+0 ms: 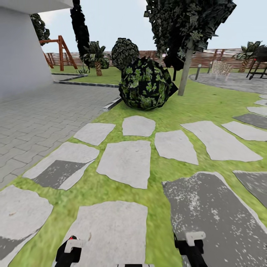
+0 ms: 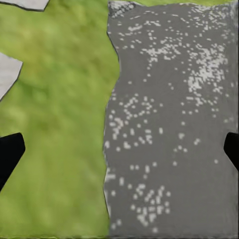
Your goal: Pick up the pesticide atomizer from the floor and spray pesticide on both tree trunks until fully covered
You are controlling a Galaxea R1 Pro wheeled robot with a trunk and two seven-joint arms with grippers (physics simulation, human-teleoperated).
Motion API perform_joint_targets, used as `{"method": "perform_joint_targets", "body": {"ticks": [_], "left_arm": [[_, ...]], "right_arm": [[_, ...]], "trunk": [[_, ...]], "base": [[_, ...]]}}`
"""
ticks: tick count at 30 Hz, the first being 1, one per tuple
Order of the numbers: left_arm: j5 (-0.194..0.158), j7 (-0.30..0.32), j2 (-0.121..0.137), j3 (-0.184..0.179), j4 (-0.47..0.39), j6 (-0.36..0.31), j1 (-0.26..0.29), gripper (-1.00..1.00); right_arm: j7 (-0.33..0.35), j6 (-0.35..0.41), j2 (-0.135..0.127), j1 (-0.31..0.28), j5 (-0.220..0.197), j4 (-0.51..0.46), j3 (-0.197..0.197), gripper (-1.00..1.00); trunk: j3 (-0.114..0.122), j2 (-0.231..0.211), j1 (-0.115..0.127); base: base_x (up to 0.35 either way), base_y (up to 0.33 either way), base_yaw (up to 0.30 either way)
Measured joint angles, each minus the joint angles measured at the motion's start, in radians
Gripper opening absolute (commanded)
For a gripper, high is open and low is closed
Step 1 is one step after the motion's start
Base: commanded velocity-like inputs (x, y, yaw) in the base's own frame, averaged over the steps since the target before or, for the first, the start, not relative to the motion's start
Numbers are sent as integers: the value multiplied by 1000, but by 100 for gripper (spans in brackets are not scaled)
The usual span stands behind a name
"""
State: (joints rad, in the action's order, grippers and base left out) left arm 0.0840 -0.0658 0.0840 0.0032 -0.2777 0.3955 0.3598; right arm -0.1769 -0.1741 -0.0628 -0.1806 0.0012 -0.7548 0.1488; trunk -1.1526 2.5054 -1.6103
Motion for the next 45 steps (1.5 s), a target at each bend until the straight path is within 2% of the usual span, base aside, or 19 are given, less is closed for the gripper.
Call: {"method": "perform_joint_targets", "body": {"ticks": [7,23,29,45], "left_arm": [[-19,-6,0,14,-1,3,-28,-100],[-21,-5,-1,19,-1,7,-38,-100],[-21,-5,-3,18,-1,8,-38,-100],[-20,-5,-2,18,-1,8,-39,-100]], "right_arm": [[-1,-72,4,19,-1,92,2,100],[-1,-73,11,20,-4,133,-1,100],[-1,-73,11,20,-4,138,-1,100],[-1,-73,11,20,-6,138,-1,100]], "trunk": [[35,-2,3],[100,-5,10],[119,-47,33],[169,-159,95]], "base": [[0,0,-211],[0,0,-18],[0,0,-42],[0,0,-256]]}}
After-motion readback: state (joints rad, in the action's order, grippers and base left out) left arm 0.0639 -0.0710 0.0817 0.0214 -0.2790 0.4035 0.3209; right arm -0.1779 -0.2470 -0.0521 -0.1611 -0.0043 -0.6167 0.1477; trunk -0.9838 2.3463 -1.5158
